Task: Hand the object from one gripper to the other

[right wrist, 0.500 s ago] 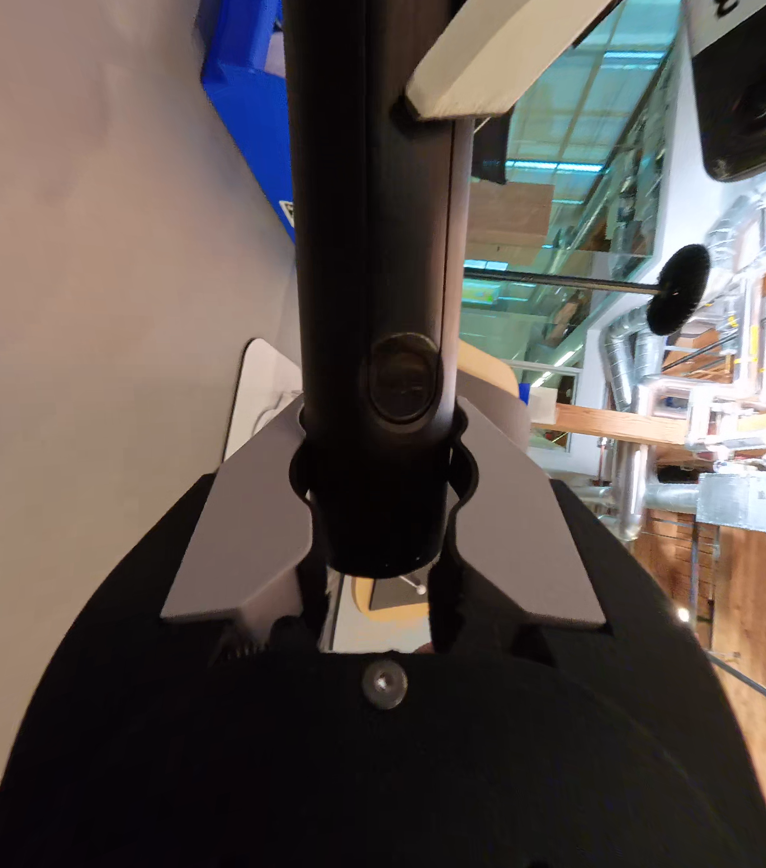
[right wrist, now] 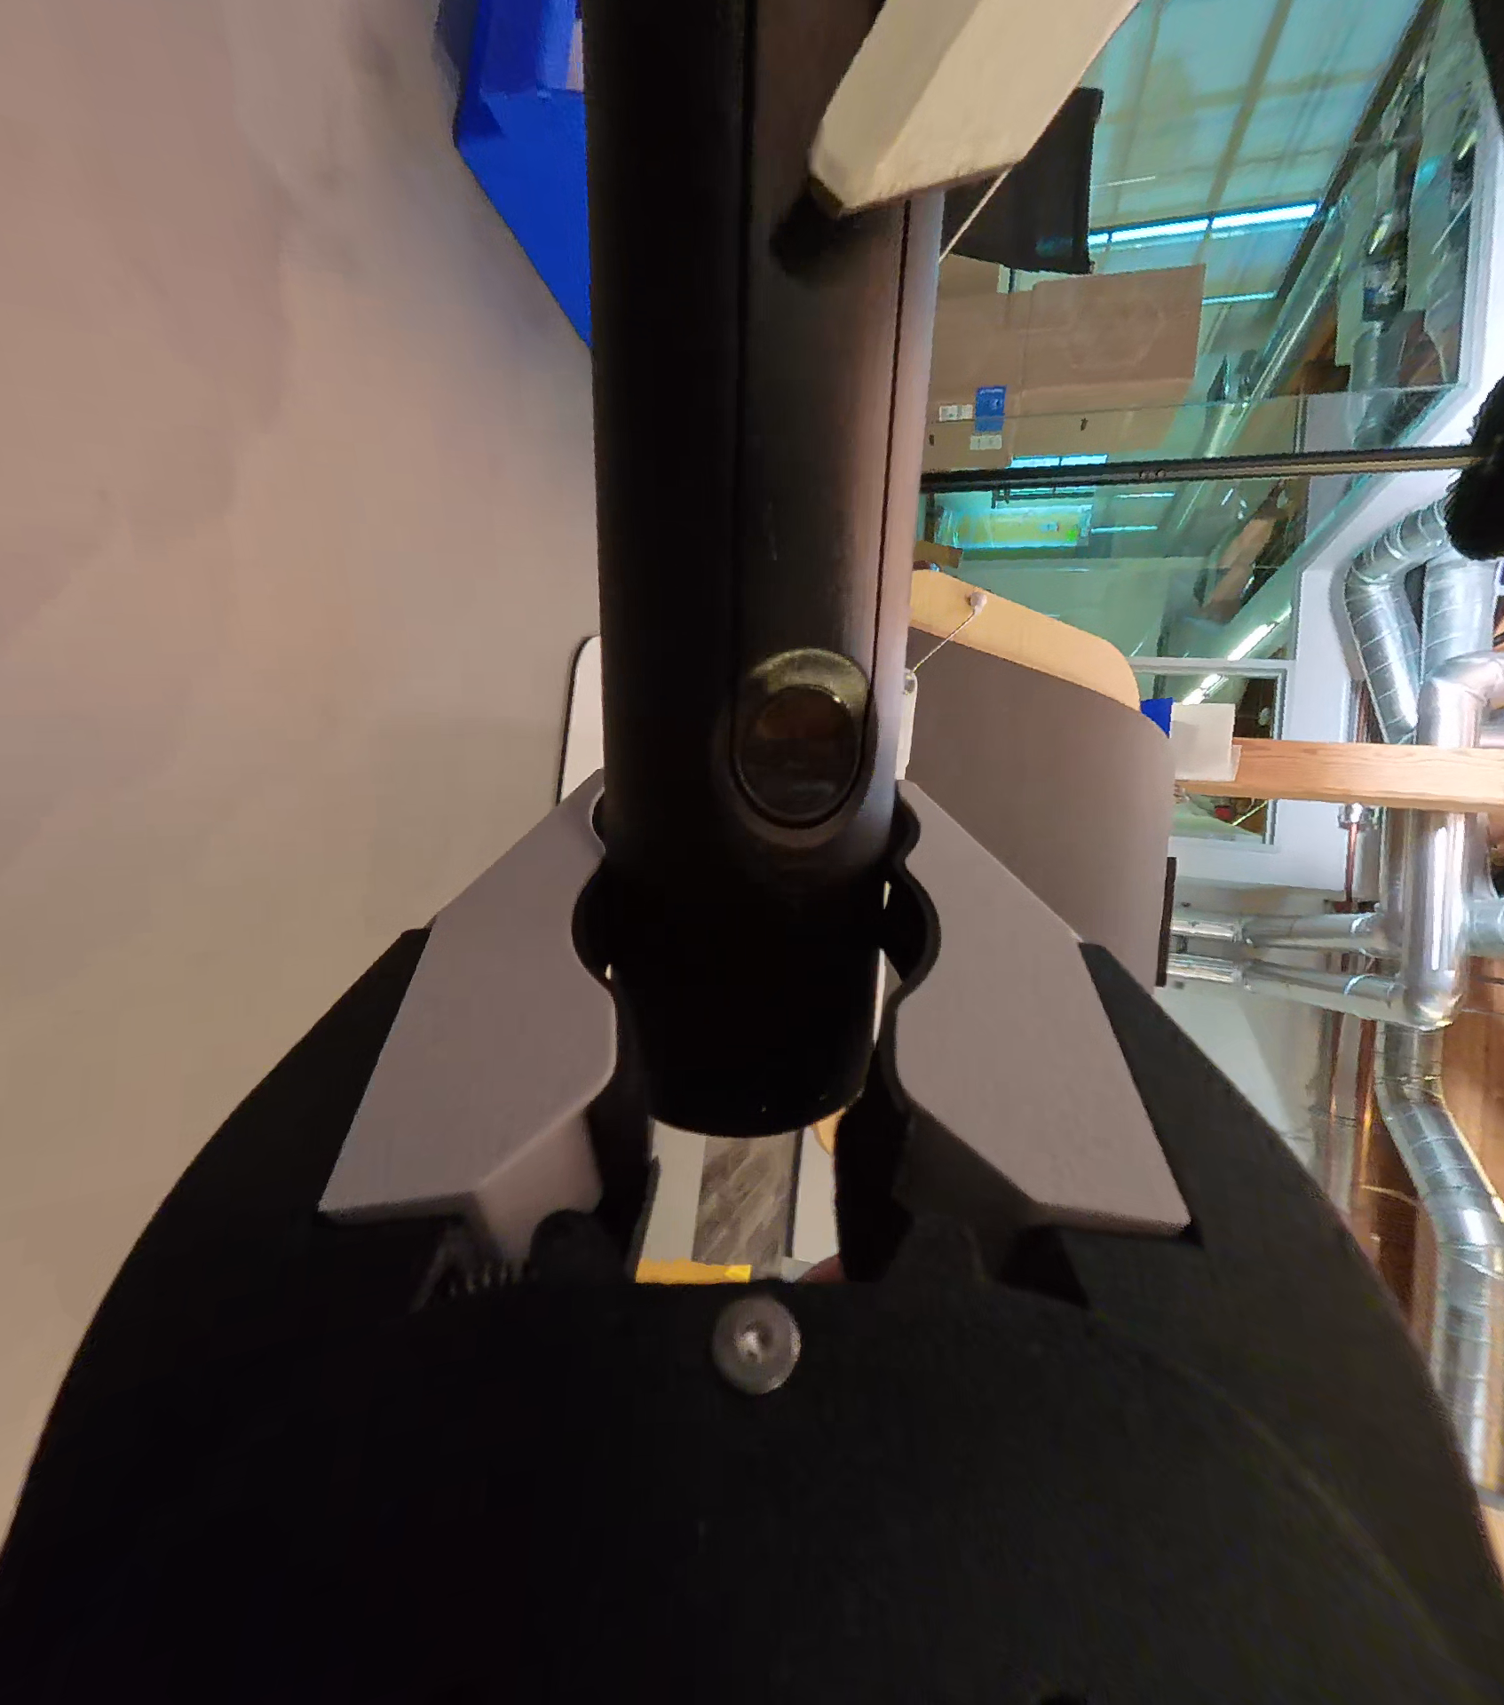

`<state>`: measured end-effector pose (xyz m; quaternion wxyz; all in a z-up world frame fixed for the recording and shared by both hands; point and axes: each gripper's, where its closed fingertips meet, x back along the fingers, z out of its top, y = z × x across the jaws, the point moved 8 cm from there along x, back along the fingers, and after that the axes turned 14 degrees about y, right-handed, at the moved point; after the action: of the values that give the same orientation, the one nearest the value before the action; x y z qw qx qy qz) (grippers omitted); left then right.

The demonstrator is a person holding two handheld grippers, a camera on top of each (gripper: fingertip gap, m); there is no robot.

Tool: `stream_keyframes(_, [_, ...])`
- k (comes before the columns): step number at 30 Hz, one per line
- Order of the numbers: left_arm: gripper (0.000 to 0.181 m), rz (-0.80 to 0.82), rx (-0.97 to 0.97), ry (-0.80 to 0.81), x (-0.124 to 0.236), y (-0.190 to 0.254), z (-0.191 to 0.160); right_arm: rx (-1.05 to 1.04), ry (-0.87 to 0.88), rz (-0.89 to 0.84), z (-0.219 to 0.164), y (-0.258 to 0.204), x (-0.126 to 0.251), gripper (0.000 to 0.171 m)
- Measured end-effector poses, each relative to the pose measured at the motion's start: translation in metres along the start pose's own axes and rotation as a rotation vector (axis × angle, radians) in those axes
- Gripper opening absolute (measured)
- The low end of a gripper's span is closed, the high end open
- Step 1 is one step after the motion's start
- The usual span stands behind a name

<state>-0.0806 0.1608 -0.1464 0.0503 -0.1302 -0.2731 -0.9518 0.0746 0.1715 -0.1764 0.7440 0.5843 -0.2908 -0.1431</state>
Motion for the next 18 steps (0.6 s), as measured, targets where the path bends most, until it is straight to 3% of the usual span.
stream_keyframes(4, [0.043,0.053,-0.07,0.009,0.001,0.004,0.007,-0.1,0.014,-0.018,-0.006,0.003,0.005,0.052])
stream_keyframes(6, [0.058,0.089,-0.124,0.025,0.003,0.007,0.012,-0.164,0.021,-0.022,-0.011,0.004,0.008,0.051])
stream_keyframes(10, [0.075,0.214,-0.319,0.125,0.015,0.018,0.029,-0.326,0.056,-0.028,-0.021,0.008,0.014,0.051])
stream_keyframes(15, [0.087,0.238,-0.485,0.271,0.026,0.033,0.04,-0.542,0.141,-0.023,-0.027,0.015,0.022,0.049])
stream_keyframes(18, [0.085,0.298,-0.55,0.271,0.026,0.019,0.037,-0.67,0.214,-0.001,-0.026,0.015,0.022,0.048])
